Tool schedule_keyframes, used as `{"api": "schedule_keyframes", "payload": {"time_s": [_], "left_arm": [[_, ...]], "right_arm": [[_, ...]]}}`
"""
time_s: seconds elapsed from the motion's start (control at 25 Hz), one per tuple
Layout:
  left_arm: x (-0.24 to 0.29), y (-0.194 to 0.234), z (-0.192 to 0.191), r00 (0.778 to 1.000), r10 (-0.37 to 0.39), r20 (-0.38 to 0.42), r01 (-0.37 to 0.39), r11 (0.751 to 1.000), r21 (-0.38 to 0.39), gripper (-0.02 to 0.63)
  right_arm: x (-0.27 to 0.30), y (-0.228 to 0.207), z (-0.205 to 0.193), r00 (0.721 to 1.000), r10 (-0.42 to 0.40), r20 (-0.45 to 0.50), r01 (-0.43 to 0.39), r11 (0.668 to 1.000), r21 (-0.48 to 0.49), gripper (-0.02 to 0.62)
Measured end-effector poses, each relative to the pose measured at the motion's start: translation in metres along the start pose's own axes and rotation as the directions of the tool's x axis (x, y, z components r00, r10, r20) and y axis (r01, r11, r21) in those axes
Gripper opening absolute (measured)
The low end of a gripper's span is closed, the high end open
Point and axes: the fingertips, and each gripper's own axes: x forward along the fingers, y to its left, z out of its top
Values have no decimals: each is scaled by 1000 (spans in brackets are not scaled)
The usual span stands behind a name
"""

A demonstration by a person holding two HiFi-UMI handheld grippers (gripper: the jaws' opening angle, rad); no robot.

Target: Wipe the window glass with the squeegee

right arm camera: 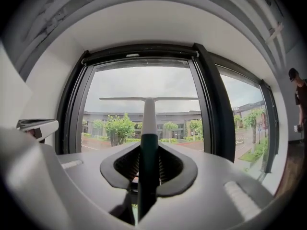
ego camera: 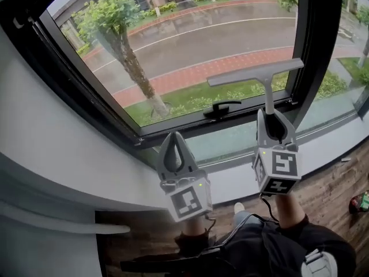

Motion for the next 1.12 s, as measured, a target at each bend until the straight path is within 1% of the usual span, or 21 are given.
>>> {"api": "schedule_keyframes", "payload": {"time_s": [0.08,0.2,0.36,0.48,0.6,0.8,0.96,1.04,1.12], "left_arm": [[27,0,-4,1000,8,2,-8,1000,0,0],[56,3,-11,999,36,4,-36,999,-22,0],[81,5,-23,999,36,-25,-37,999,-39,0],[99,7,-24,1000,11,-19,-12,999,-31,0],[117,9,-13,999,-32,12,32,999,-10,0],[135,20,-4,997,-62,44,64,998,-29,0],[145,19,-4,996,-78,35,79,997,-16,0],[156,16,1,995,-90,36,90,996,-1,0],[171,9,11,993,-103,61,102,995,14,0]], "right_arm": [[28,0,4,1000,10,7,-10,1000,-3,72],[60,1,8,1000,24,14,-24,1000,-11,72],[89,4,12,999,33,19,-33,999,-17,72],[104,5,15,1000,19,24,-19,1000,-19,72],[116,6,28,999,1,44,0,1000,-29,72],[126,9,51,994,-39,97,43,998,-36,72],[134,0,66,991,-56,119,58,998,-15,72],[137,-8,78,988,-65,137,69,997,-24,72],[139,-16,89,984,-80,158,88,995,-43,72]]}}
